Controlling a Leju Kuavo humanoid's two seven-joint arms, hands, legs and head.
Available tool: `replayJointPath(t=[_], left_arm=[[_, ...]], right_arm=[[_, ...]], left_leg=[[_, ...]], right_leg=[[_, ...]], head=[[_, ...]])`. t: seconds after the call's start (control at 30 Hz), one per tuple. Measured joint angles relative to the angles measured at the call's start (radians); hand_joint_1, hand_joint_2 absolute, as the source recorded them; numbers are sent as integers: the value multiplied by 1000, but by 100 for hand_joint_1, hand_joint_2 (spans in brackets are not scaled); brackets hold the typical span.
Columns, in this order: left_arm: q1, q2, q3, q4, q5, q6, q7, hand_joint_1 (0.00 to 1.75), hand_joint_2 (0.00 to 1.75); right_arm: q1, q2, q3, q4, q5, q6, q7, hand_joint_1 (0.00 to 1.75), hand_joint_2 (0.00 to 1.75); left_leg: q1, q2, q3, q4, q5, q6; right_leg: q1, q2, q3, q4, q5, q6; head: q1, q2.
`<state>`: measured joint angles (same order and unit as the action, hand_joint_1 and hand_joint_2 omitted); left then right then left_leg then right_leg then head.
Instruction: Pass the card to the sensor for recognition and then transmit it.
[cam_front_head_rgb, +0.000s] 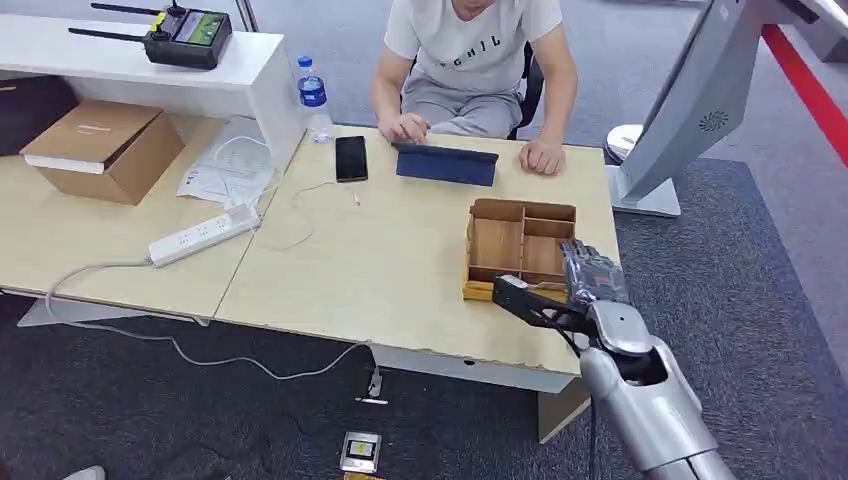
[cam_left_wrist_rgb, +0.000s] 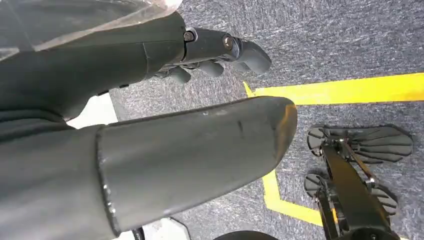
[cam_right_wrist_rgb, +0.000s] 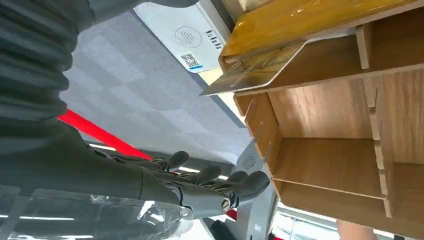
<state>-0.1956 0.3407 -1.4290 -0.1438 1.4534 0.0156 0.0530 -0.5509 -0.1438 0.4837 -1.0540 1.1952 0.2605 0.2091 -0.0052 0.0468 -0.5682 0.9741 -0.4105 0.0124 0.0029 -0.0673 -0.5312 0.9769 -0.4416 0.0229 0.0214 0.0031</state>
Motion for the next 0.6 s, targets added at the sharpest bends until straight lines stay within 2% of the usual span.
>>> replayJointPath(t=[0.6], left_arm=[[-1,-3,0,-1,0,23,8,0,0]], right_arm=[[4,9,23,-18,-11,-6,-23,0,175]], left_leg=[[0,0,0,0,0,0]], right_leg=[[0,0,0,0,0,0]], head=[[0,0]])
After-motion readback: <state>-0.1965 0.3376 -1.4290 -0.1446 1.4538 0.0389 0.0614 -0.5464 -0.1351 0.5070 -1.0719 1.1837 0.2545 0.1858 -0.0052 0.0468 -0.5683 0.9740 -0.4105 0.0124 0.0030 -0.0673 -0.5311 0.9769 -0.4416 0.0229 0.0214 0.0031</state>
